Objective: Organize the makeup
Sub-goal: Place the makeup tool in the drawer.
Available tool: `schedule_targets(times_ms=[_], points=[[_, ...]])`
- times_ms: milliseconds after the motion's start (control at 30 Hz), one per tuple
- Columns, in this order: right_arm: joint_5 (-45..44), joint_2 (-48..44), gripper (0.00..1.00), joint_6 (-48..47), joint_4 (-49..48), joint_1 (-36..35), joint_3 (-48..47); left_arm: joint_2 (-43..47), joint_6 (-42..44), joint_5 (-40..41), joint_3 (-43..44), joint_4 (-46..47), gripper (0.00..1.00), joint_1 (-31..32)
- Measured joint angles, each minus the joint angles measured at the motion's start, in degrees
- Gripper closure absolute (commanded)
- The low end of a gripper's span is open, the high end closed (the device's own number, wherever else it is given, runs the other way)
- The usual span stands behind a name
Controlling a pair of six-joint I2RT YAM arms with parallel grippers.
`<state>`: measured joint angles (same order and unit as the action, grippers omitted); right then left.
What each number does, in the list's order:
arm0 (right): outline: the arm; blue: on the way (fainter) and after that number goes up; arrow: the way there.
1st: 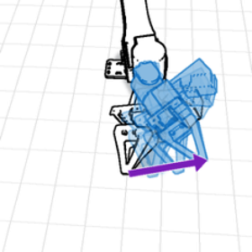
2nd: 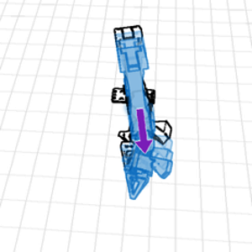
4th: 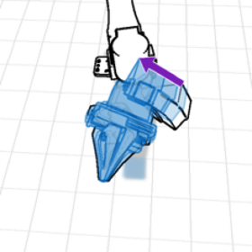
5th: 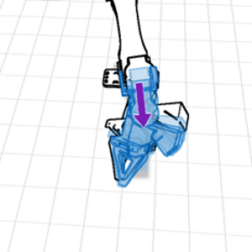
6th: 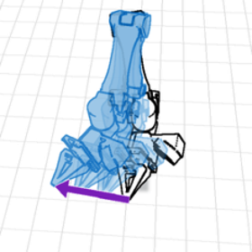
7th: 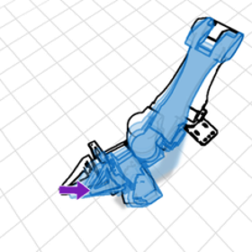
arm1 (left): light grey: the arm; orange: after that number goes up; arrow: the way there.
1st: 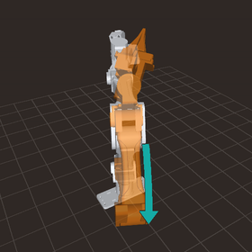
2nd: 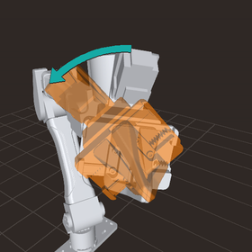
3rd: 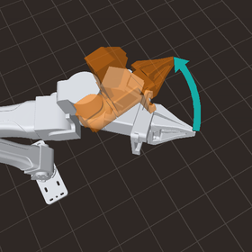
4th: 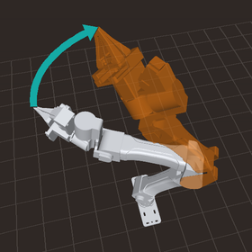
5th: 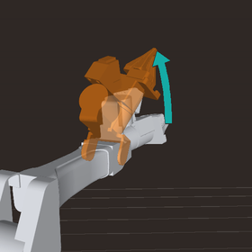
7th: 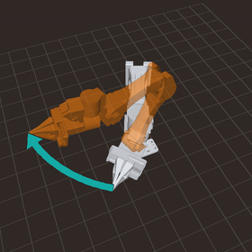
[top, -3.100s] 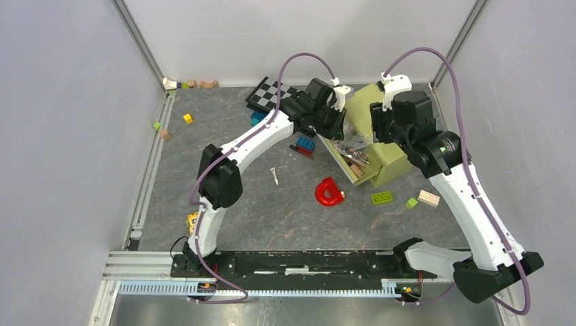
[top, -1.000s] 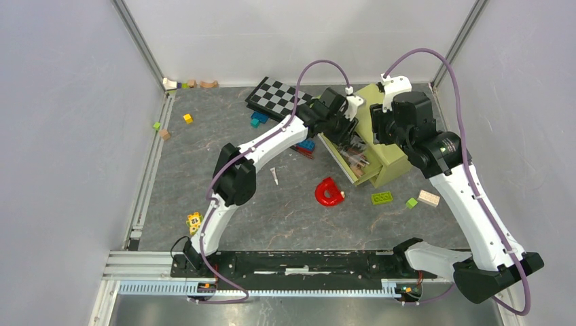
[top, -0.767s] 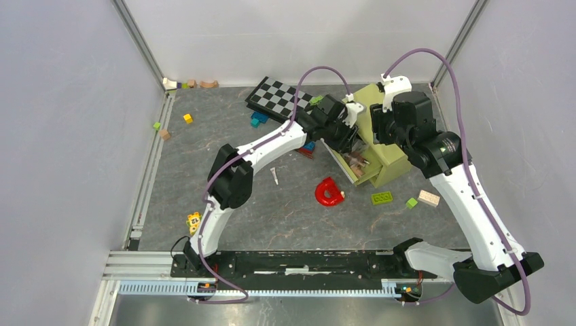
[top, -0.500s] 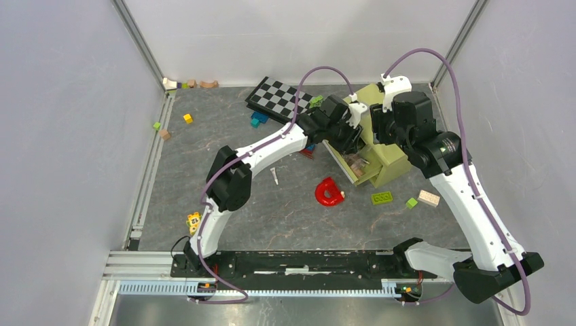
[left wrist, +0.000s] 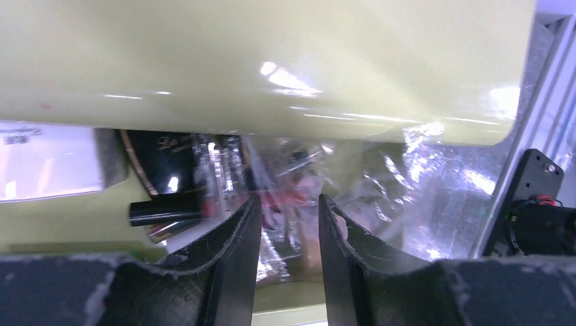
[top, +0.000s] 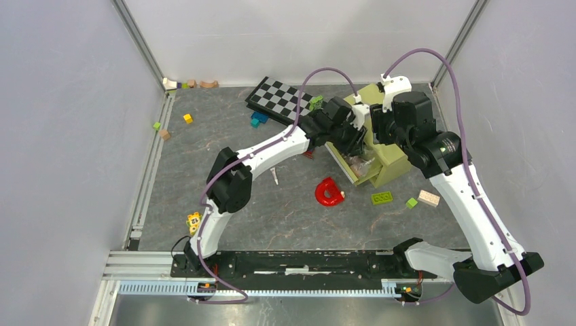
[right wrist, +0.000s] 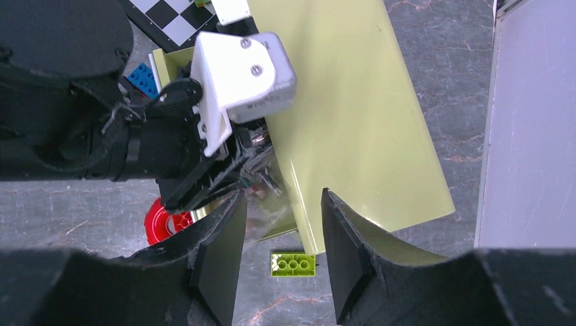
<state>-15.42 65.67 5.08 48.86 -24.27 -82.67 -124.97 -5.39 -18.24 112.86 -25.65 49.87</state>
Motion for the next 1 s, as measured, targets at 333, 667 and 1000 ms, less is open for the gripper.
schedule_targets(times_ms=[333,667,1000], points=[[0.02,0.0,0.49,0.02,0.0,0.0,0.07,-0.04,-0.83,-1.42,0.0,0.66,0.58,2.69],[0.02,0.0,0.49,0.0,0.0,0.0,0.07,-2.21,-0.98,-1.33,-0.02,1.33,0.58,2.6],[-0.02,-0.02,0.49,0.0,0.0,0.0,0.07,-3.15,-1.18,-0.76,-0.28,2.12,0.57,2.6]])
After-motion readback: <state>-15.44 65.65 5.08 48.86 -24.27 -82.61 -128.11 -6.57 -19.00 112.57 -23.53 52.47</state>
